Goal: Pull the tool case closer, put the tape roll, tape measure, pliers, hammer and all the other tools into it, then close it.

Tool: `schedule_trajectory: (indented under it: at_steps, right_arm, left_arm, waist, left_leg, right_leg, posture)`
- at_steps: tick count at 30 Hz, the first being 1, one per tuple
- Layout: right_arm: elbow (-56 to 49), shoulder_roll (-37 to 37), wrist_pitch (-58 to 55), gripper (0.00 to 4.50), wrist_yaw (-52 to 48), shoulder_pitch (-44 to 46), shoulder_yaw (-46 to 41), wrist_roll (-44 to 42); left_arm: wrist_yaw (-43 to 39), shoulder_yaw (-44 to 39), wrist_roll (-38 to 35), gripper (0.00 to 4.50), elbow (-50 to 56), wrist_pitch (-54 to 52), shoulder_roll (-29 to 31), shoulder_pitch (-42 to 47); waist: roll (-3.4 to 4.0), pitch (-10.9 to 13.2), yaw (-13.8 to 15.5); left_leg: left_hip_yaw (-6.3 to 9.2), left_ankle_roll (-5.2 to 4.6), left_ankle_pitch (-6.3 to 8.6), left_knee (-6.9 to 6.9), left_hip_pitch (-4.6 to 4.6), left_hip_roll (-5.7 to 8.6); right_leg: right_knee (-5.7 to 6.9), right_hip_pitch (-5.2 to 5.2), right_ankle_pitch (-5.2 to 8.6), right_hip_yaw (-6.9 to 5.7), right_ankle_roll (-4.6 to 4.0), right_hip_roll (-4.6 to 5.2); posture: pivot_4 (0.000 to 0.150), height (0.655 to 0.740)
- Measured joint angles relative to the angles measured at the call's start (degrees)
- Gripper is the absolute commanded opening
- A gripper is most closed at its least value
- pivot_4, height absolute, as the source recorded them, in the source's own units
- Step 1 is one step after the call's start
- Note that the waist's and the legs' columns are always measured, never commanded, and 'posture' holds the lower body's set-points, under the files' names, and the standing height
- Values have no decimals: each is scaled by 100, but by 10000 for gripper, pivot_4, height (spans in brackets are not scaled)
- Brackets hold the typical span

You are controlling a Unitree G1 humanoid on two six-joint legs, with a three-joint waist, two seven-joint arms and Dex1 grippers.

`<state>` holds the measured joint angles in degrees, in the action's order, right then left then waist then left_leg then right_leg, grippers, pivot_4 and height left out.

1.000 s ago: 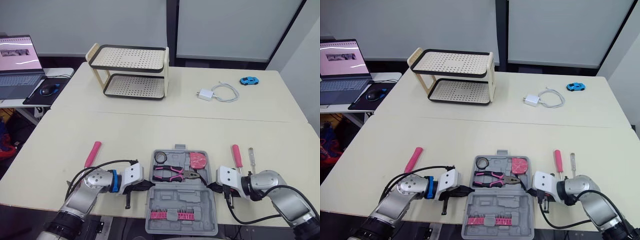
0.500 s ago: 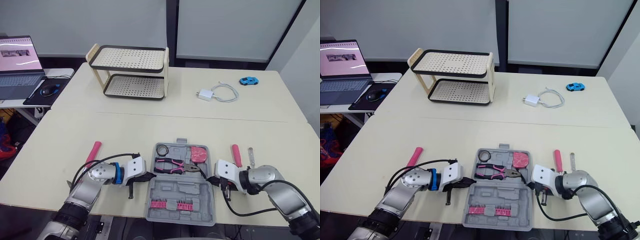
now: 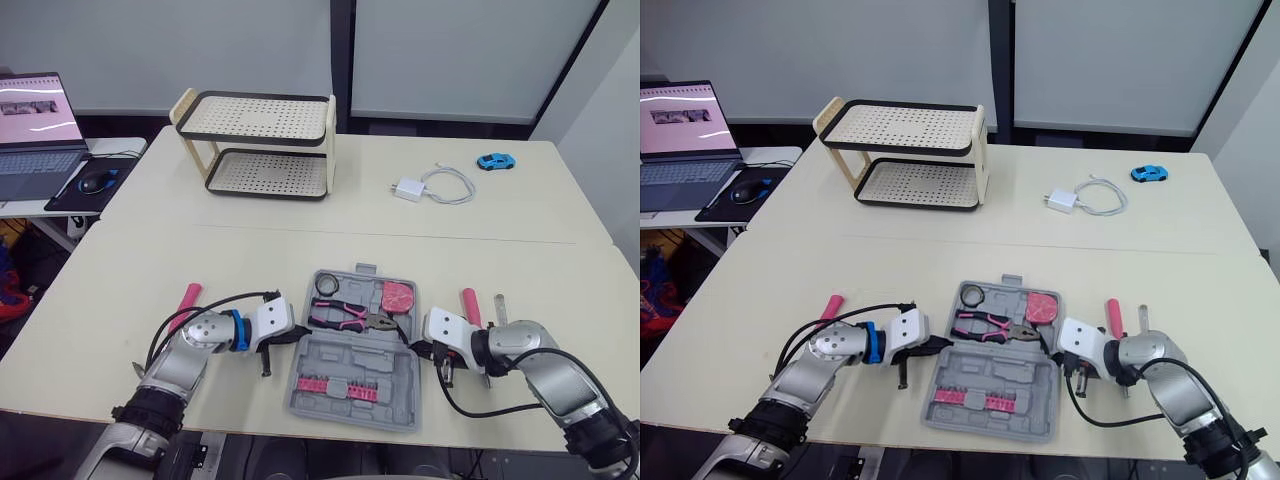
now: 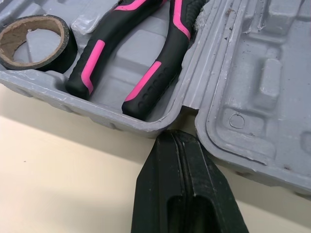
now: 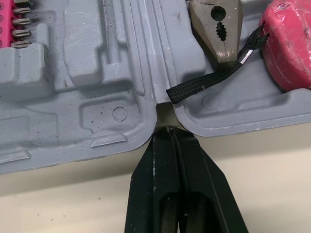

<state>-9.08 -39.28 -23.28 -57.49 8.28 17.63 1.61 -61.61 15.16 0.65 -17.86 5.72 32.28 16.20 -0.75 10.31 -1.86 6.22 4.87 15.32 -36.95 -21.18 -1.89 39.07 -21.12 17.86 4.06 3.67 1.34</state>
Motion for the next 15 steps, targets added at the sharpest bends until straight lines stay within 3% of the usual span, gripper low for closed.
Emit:
schedule_trajectory:
  at_steps: [15]
  right_arm:
    - [235, 98, 0, 385, 6, 253, 42, 72]
  left_arm:
    - [117, 1, 17, 0, -93, 62, 1, 48]
  waist:
    - [1, -1, -1]
  left_leg:
    - [0, 0, 0, 2, 4, 0]
  right_leg:
    - [0, 2, 0, 1, 0, -1]
  posture:
    - [1500, 7350]
